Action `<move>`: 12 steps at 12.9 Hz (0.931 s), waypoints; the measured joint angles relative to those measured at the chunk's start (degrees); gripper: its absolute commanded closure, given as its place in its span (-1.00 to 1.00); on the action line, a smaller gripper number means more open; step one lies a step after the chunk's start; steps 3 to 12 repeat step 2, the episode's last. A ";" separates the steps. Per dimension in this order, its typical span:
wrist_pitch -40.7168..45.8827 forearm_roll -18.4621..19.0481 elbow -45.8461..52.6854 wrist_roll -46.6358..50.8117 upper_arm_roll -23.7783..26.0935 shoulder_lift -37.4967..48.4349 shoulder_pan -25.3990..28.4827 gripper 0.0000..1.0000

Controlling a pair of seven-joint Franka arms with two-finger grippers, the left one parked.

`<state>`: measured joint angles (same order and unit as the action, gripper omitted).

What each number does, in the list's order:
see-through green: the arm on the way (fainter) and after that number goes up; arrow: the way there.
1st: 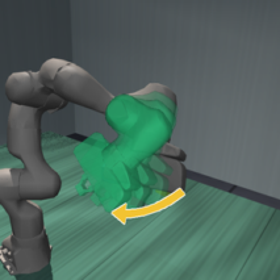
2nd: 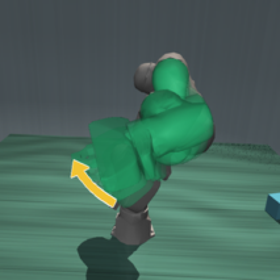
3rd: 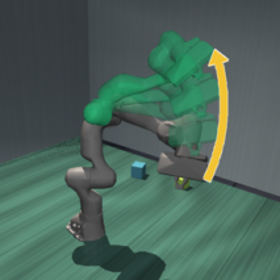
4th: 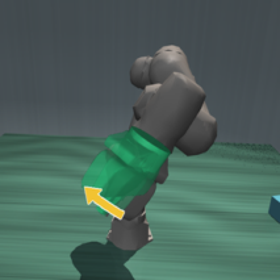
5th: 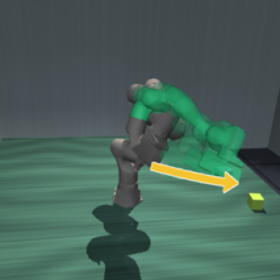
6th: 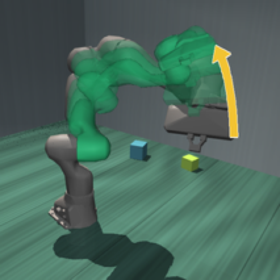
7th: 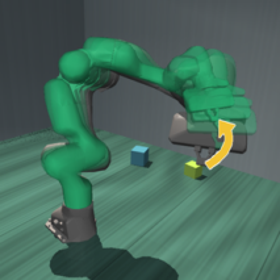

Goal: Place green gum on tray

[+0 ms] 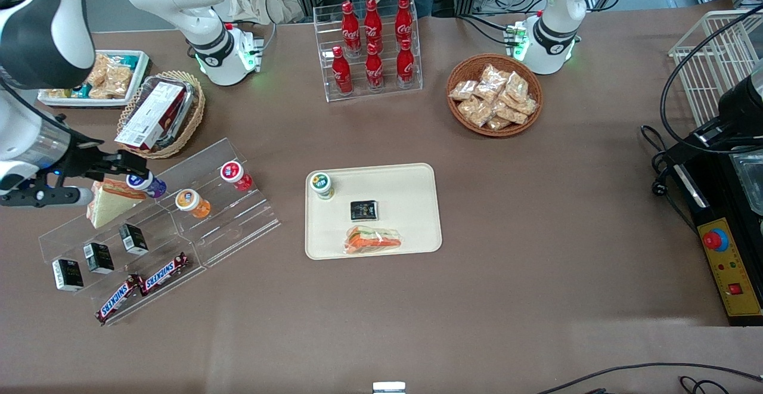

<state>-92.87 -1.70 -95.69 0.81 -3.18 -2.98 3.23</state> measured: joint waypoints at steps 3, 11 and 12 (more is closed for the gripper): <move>0.27 0.00 0.05 -0.08 -0.16 0.50 0.02 -0.97; 0.27 0.00 0.05 -0.08 -0.16 0.50 0.02 -0.97; 0.27 0.00 0.05 -0.08 -0.16 0.50 0.02 -0.97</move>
